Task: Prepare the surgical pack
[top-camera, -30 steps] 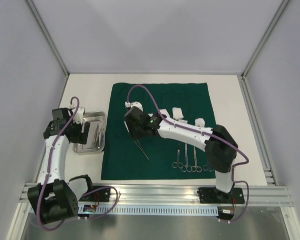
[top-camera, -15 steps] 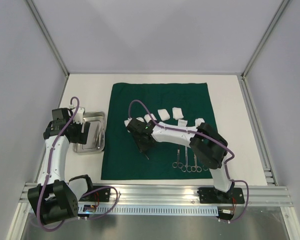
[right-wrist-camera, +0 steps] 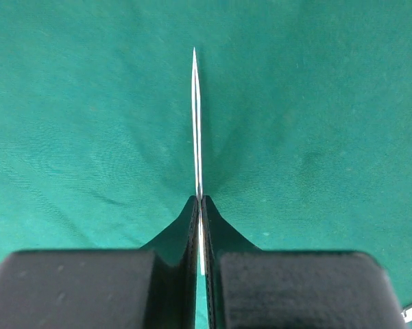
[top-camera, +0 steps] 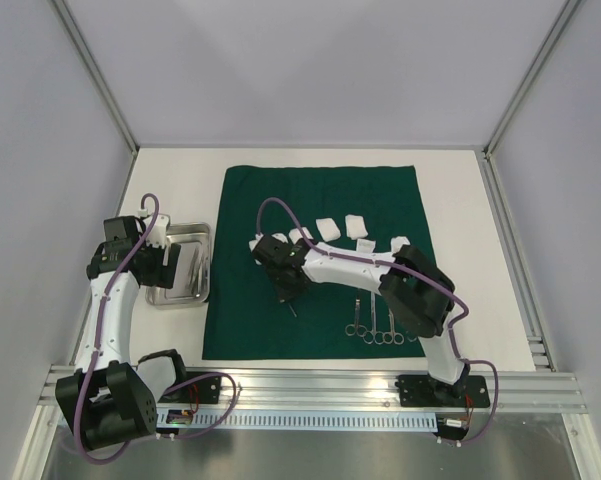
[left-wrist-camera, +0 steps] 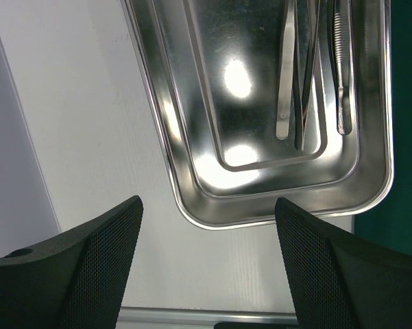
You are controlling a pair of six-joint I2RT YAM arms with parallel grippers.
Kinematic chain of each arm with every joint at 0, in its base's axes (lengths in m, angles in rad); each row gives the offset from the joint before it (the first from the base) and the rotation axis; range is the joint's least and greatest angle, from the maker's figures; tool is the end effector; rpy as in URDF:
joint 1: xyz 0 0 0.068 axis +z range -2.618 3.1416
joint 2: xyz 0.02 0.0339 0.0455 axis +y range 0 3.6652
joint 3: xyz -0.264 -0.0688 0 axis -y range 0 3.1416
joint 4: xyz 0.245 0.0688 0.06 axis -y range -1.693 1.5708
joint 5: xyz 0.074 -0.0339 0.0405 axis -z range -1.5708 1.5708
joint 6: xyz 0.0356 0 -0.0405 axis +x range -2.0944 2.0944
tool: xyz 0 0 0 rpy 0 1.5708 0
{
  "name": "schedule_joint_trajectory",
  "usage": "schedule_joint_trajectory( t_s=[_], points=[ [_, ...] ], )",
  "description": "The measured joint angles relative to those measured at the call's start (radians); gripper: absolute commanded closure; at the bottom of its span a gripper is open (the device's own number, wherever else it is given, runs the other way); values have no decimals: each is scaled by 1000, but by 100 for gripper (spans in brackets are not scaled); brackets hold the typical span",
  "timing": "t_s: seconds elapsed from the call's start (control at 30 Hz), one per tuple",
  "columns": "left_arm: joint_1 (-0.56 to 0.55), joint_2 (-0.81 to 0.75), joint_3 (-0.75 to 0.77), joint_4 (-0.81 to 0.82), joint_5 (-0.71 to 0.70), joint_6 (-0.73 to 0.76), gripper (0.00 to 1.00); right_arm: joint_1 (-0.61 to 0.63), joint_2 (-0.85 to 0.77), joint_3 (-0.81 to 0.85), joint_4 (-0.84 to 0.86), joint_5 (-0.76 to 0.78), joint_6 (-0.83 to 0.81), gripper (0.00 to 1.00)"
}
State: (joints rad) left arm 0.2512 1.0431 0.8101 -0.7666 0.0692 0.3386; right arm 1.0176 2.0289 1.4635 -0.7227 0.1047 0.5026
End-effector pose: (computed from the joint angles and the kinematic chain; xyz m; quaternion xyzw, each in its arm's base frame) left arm 0.1929 0.0470 0.2513 0.0516 0.9576 0.0501 0.2791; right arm 0.2166 0.3437 0.1646 -0.2447 0.9580 0.0594 0.1377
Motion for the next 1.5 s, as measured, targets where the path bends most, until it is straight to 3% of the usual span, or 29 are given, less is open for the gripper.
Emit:
schedule_joint_trajectory(
  t_s=[0.17,0.33,0.53,0.7,0.9,1.5],
  points=[
    [0,0,0,1,-1,0,13,1,-21,63,23,-3,25,99],
    [0,-5,0,1,-5,-1,13,1,-7,209,163,-36,126,100],
    [0,-8,-1,3,-31,-4,13,5,206,524,390,-101,349,99],
    [0,-18,-12,9,-49,-4,13,19,432,716,422,-114,504,99],
    [0,-21,-13,12,-52,-4,13,40,578,778,386,-102,607,100],
    [0,-18,-13,18,-46,-4,13,56,639,884,322,-40,645,95]
  ],
)
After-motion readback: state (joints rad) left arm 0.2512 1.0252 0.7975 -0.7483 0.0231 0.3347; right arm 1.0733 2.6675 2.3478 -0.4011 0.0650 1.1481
